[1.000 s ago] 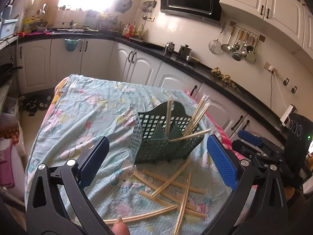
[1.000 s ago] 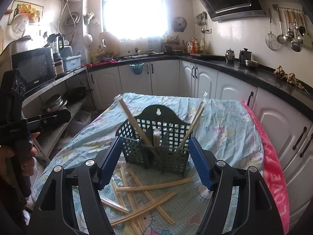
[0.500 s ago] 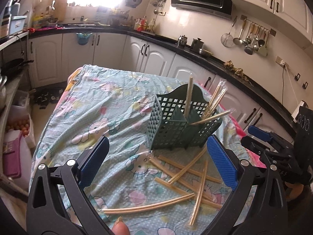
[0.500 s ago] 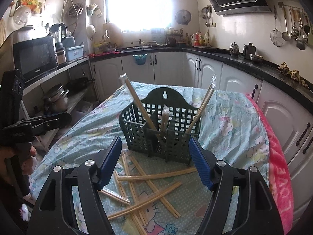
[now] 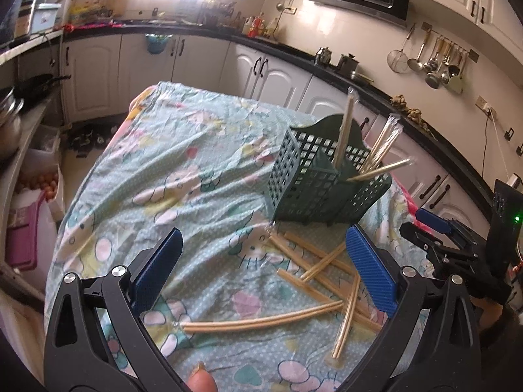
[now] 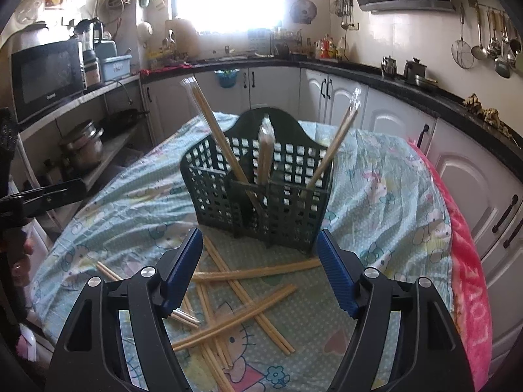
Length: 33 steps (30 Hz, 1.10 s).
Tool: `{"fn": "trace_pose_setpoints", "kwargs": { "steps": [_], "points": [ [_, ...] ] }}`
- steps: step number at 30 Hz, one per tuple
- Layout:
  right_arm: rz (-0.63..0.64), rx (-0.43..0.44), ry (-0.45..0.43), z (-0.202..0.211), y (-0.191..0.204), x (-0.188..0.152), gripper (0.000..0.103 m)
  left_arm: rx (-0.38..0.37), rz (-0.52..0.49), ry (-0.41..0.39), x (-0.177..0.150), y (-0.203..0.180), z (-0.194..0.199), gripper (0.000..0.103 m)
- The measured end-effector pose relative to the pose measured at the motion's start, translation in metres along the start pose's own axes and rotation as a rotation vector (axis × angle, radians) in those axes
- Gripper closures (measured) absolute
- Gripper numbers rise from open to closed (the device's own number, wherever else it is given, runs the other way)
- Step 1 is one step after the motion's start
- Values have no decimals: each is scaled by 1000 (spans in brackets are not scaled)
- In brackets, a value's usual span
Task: Organize utensils
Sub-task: 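Withdraw both open tools from the caddy, then lower the left tool onto a chopstick and close it while the right tool grasps another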
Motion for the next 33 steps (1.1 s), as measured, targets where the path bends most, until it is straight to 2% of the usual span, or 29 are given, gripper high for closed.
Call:
{"fn": "trace_pose_setpoints", "kwargs": {
  "steps": [16, 22, 25, 29, 33],
  "points": [
    [-29, -31, 100, -33, -16, -26, 33, 43, 79, 108, -47, 25, -2, 11],
    [-51, -32, 128, -42, -22, -33, 33, 20, 163, 168, -64, 41, -2, 11],
    [-58, -33, 139, -45, -25, -35, 33, -16, 223, 204, -74, 46, -4, 11],
    [-70, -32, 158, -51, -27, -38, 33, -43, 274, 254, -86, 49, -12, 24],
    [-89, -23, 185, -58, -30, -41, 33, -57, 348, 283, -93, 56, -25, 29]
  ]
}}
Point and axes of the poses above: each gripper's, at about its wrist camera, not at the fingertips, and z roughly against the way its jaws point, y to its left, x to its top, the point moved 3 cm from there along -z, roughly the way its jaws point
